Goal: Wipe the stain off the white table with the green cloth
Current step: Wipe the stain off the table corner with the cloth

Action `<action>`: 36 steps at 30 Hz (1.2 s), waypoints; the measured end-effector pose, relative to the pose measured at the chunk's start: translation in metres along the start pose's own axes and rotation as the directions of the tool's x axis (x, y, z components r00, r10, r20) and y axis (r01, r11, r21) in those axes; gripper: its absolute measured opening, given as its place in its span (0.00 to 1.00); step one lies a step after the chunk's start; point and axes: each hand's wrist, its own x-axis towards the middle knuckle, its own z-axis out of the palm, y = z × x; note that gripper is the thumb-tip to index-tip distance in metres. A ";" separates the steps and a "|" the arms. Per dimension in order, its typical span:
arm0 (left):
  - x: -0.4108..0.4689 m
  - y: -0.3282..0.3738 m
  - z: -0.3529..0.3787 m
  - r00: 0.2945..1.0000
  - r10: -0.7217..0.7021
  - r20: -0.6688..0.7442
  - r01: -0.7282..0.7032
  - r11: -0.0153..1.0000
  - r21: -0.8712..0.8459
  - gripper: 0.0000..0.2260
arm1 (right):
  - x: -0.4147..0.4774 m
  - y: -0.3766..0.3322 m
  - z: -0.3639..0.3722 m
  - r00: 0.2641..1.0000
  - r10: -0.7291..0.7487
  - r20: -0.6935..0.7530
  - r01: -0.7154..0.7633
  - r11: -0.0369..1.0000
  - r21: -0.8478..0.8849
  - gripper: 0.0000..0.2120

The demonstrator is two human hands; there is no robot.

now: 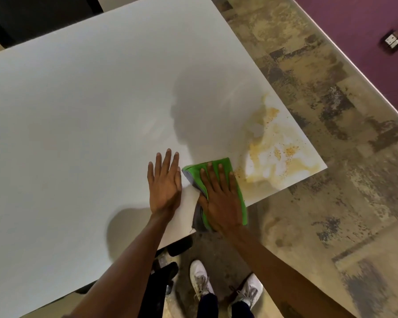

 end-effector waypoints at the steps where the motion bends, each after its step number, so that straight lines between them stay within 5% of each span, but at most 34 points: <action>1: 0.000 0.001 0.000 1.000 -0.003 0.004 0.003 1.000 0.008 0.23 | 0.004 0.001 -0.001 1.000 -0.002 0.010 0.002 1.000 0.009 0.29; 7: 0.002 0.002 -0.002 1.000 -0.002 -0.028 0.003 0.999 0.034 0.22 | 0.042 0.001 -0.014 0.995 -0.099 0.012 0.098 0.993 0.059 0.27; 10: 0.000 -0.003 0.001 0.999 0.021 -0.030 -0.020 0.999 0.025 0.22 | 0.031 -0.009 -0.008 0.984 -0.157 -0.080 0.168 0.973 0.159 0.24; 14: 0.000 -0.003 0.006 0.998 0.023 -0.051 -0.023 1.000 -0.011 0.22 | -0.009 -0.016 0.009 0.945 -0.269 -0.187 0.288 0.954 0.086 0.22; 20: -0.003 0.000 0.006 0.996 -0.015 -0.085 0.012 0.999 -0.036 0.22 | -0.018 0.033 -0.002 0.989 -0.091 -0.115 0.104 0.988 0.111 0.30; 25: -0.004 0.001 0.009 0.998 -0.013 -0.061 0.013 1.000 -0.004 0.22 | 0.041 0.060 -0.013 0.996 0.005 -0.088 0.007 0.991 0.133 0.27; 32: 0.000 -0.002 0.009 0.996 -0.002 -0.093 0.006 0.999 0.040 0.21 | 0.030 0.028 -0.004 0.989 -0.100 -0.108 0.121 0.970 0.211 0.26; 36: 0.010 0.016 0.006 0.986 -0.100 -0.133 0.114 0.989 0.098 0.19 | -0.004 0.040 0.001 0.992 -0.028 -0.122 0.056 0.971 0.232 0.27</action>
